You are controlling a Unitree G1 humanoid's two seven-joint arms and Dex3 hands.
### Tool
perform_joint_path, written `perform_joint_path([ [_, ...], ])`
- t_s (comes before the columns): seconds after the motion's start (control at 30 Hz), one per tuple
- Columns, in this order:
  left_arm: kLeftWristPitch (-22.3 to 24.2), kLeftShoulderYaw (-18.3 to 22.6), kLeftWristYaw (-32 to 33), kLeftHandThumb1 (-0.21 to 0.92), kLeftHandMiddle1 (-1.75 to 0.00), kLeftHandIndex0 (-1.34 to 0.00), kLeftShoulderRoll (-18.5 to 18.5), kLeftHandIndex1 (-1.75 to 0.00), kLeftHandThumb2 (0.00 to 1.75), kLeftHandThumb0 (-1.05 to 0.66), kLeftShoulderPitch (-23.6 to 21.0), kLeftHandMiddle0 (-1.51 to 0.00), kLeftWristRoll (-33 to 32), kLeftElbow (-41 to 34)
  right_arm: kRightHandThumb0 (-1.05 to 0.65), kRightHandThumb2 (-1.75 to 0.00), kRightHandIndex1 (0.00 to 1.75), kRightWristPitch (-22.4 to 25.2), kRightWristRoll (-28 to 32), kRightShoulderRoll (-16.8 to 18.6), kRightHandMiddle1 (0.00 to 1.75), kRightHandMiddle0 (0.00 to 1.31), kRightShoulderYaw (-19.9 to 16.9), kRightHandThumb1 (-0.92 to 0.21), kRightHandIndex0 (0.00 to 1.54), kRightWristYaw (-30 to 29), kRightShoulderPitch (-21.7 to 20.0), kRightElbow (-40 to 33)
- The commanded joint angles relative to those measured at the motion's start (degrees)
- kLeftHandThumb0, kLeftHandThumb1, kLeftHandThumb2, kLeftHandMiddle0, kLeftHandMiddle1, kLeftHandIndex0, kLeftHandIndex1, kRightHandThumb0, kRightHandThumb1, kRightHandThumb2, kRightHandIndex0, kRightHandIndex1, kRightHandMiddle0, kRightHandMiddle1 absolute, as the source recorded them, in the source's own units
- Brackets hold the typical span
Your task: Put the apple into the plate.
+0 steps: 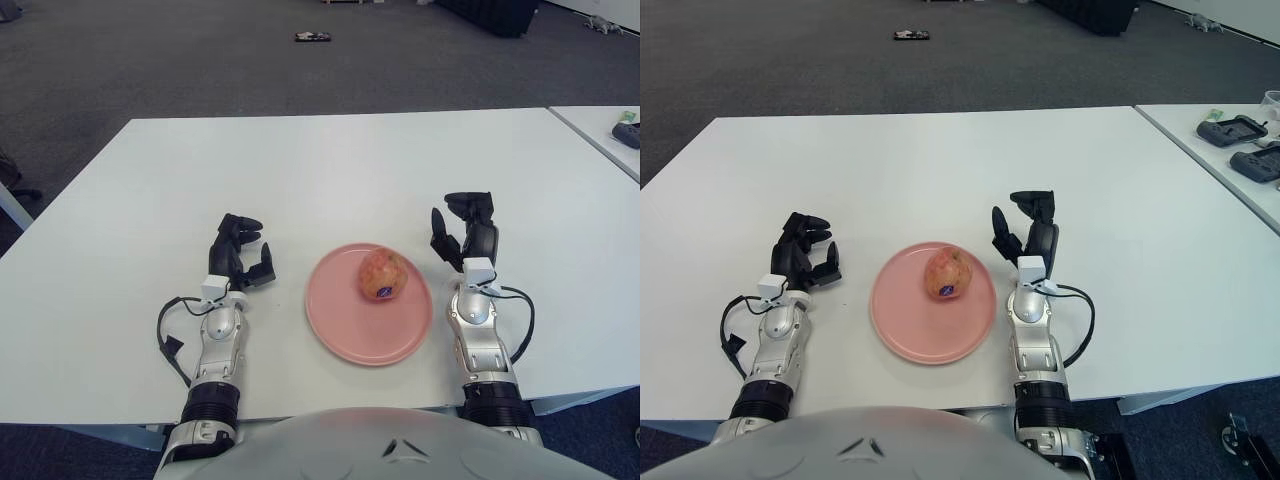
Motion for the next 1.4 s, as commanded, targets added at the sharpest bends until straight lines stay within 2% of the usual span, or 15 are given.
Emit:
perform_joint_path([
  [0.0,1.9,0.1,-0.5,0.23,-1.75,-0.48,-0.5,-1.71,1.42,-0.01,2.2,-0.66,-0.7,2.2,-0.34,-0.53,1.21,0.1,-0.2,-0.3,1.75,0.19,-0.4,-0.92,0.29,-0.9,-1.2,2.0],
  [0.27,1.9,0.2,-0.6,0.21,-1.75,-0.49,-0.4,-1.71,1.45,-0.01,2.2,-0.68,-0.8,2.0,-0.34,-0.54,1.25,-3.2,0.1,-2.7,1.75,0.20,-0.8,-0.92,0.39,-0.9,-2.7,9.9],
  [0.53,2.8,0.3,-0.5,0.21,-1.75,-0.47,-0.3,-1.72,1.45,-0.01,2.2,-0.69,-0.6,1.5,-0.37,-0.76,1.32,-4.0,-0.5,-4.2,1.75,0.29,-0.6,-0.75,0.56,-1.8,-3.6,16.1],
  [0.7,3.2,0.3,-0.3,0.26,-1.75,-0.43,-0.1,-1.74,1.40,-0.01,2.1,-0.64,-0.4,1.6,-0.38,-0.85,1.35,-5.7,-0.6,-5.3,1.75,0.33,-0.5,-0.69,0.63,-2.6,-4.8,20.8],
  [0.87,2.4,0.2,0.1,0.24,-1.75,-0.45,-0.1,-1.74,1.42,-0.01,2.0,-0.65,0.2,1.9,-0.39,-0.91,1.38,-8.0,-0.7,-7.0,1.75,0.36,-0.2,-0.64,0.69,-2.9,-6.0,26.4],
  [1.07,2.4,0.3,-0.2,0.24,-1.75,-0.46,-0.2,-1.72,1.42,-0.01,2.1,-0.66,-0.1,1.7,-0.40,-0.95,1.42,-9.9,-0.7,-7.9,1.75,0.38,0.5,-0.62,0.71,-2.7,-6.2,29.2],
  [1.37,2.4,0.4,-0.4,0.24,-1.75,-0.45,-0.2,-1.74,1.43,-0.01,2.2,-0.66,-0.4,1.4,-0.40,-0.98,1.44,-9.1,-0.7,-8.9,1.75,0.40,1.2,-0.59,0.74,-1.8,-5.0,28.5],
])
